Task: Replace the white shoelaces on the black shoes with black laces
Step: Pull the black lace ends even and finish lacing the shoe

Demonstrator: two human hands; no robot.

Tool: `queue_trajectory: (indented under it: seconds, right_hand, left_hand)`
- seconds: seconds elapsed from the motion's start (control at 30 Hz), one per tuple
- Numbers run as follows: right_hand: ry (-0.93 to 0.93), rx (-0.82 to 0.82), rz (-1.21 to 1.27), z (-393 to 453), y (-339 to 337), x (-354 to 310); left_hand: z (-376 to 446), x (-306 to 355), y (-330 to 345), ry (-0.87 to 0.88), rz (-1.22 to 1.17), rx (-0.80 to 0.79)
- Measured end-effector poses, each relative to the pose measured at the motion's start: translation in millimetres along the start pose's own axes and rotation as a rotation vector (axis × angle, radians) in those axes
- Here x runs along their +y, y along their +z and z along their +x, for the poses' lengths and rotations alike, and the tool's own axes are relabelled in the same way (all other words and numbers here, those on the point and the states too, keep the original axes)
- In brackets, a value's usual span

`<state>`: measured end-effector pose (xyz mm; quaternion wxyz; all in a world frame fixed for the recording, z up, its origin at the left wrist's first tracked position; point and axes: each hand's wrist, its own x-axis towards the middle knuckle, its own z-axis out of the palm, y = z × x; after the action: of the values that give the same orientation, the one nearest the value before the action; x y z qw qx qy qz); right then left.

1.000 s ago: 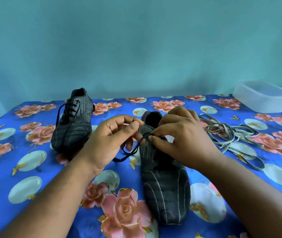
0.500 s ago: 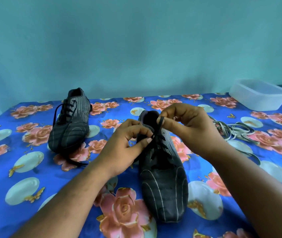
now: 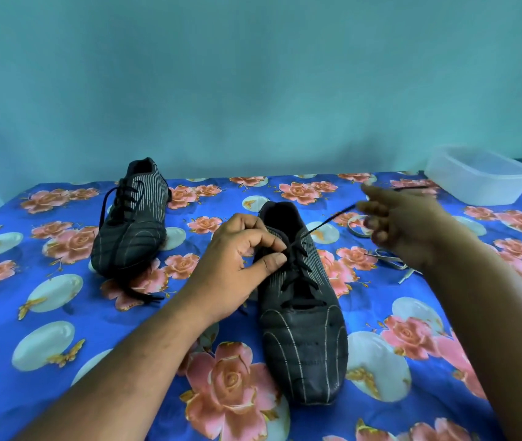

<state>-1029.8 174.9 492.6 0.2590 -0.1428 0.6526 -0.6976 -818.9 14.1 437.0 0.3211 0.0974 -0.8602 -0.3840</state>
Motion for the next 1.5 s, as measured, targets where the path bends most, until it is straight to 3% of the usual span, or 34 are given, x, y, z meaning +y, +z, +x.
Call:
queue_trajectory:
  seconds: [0.1, 0.2, 0.27, 0.4, 0.63, 0.83, 1.0, 1.2, 1.33, 1.43, 1.5]
  right_hand:
    - [0.032, -0.091, -0.425, -4, 3, 4]
    - [-0.286, 0.125, -0.974, -8, 11, 14]
    - [-0.555, 0.090, -0.961, -16, 20, 15]
    - [-0.979, -0.338, -1.025, -28, 32, 16]
    - [-1.120, -0.433, -1.073, -20, 30, 23]
    - [-0.863, -0.601, -1.032, -16, 17, 19]
    - [-0.739, -0.651, -0.939, -10, 5, 15]
    - [-0.553, -0.693, -0.538, -16, 6, 8]
    - [-0.523, -0.763, -0.449, -20, 11, 8]
    - [-0.495, -0.731, -0.335, -16, 6, 9]
    - [-0.433, -0.714, -0.070, -10, 0, 6]
  left_hand:
    - [0, 0, 1, -0.014, -0.014, -0.008]
    - [-1, 0, 2, -0.041, -0.045, -0.024]
    - [0, 2, 4, -0.081, -0.114, -0.036]
    - [4, 2, 10, -0.098, -0.164, -0.031]
    - [3, -3, 13, -0.061, -0.127, -0.001]
    - [2, 0, 12, -0.033, -0.034, -0.001]
    - [2, 1, 14, -0.039, -0.031, 0.008]
    - [0, 2, 14, -0.029, -0.043, 0.026]
    - [2, 9, 16, 0.024, -0.037, 0.029]
    - [5, 10, 17, 0.000, -0.145, 0.070]
    - [6, 9, 14, -0.039, -0.288, 0.090]
